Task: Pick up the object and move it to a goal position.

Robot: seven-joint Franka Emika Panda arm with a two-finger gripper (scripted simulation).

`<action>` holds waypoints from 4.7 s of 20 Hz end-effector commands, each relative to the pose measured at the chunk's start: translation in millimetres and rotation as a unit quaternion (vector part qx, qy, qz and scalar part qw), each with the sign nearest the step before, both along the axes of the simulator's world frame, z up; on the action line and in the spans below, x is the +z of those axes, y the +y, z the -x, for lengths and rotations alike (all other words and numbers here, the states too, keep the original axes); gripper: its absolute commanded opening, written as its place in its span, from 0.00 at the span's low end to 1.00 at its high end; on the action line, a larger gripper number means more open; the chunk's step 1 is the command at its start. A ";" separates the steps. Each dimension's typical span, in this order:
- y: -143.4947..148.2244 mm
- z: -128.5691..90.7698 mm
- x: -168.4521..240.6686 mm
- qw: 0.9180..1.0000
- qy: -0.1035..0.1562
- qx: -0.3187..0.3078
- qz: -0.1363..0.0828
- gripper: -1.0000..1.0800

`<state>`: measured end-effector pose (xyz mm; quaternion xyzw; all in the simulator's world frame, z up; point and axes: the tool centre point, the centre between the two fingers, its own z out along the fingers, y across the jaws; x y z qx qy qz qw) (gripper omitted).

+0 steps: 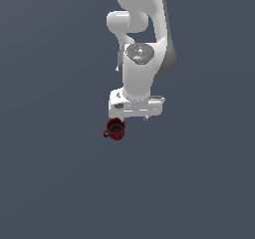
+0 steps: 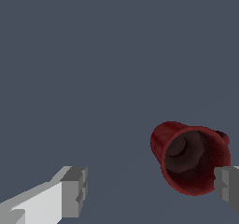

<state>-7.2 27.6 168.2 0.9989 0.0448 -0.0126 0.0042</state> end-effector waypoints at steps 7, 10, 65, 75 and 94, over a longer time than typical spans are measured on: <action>7.4 0.8 5.4 1.000 0.001 0.001 -0.005 1.00; 7.5 0.8 5.7 1.000 0.001 0.001 -0.005 1.00; -118.9 0.8 -89.6 0.937 0.268 0.214 0.062 1.00; -119.4 2.1 -91.8 0.937 0.268 0.214 0.062 0.00; -153.9 -18.8 -32.8 0.937 0.269 0.213 0.062 0.00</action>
